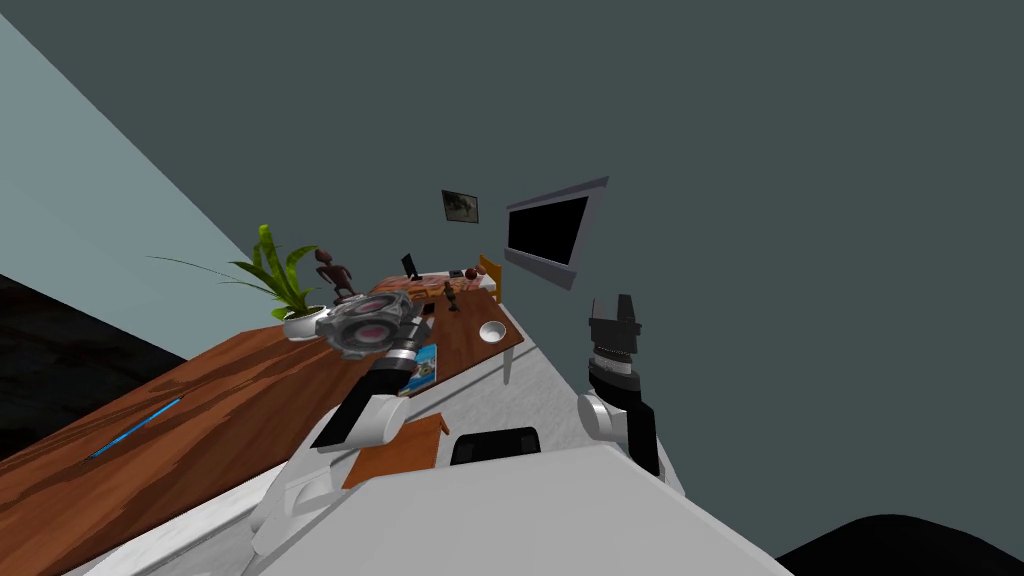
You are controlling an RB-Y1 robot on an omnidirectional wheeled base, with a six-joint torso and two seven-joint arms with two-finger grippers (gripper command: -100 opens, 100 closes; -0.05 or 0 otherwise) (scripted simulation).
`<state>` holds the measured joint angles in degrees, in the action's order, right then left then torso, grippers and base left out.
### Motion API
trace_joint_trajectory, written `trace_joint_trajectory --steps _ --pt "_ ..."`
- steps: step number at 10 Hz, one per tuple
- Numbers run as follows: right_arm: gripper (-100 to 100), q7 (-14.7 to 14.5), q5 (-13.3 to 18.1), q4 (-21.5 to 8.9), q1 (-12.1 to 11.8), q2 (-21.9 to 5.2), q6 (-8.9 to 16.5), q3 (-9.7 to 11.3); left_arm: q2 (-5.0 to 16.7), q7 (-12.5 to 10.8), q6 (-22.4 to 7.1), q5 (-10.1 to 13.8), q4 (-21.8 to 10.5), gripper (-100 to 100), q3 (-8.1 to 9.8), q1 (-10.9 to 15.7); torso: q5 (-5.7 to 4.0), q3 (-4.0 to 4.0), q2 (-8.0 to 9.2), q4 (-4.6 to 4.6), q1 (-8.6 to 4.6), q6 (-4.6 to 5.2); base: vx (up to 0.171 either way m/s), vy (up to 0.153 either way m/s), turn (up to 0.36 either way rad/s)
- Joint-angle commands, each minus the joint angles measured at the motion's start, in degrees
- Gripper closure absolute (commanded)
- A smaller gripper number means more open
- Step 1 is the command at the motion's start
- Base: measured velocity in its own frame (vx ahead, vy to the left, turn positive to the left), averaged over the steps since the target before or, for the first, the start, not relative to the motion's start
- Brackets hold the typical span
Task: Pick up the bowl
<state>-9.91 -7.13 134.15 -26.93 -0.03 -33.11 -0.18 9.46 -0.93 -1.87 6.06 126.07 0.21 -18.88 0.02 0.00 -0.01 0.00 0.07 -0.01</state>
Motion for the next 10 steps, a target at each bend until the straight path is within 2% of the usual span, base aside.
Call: trace_joint_trajectory --steps 1,5,10 --pt "0 0.0 0.0 0.0 0.0 0.0 0.0 0.0 0.2 -0.8 -2.9 -0.2 -1.2 -100 0.20 0.8 0.00 0.00 0.00 0.00 0.00 0.00 -0.002 0.014 -0.044" --pt "0 0.0 0.0 0.0 0.0 0.0 0.0 0.0 0.1 -1.4 -7.5 -0.5 -2.2 -100 0.27 1.4 -0.01 -0.01 -0.02 0.00 -0.06 0.00 0.000 0.005 -0.035" --pt "0 0.0 0.0 0.0 0.0 0.0 0.0 0.0 -0.2 -3.2 -16.0 -1.9 -5.2 -100 0.50 3.1 -0.03 -0.03 -0.05 -0.01 -0.10 -0.01 0.011 -0.007 -0.063"
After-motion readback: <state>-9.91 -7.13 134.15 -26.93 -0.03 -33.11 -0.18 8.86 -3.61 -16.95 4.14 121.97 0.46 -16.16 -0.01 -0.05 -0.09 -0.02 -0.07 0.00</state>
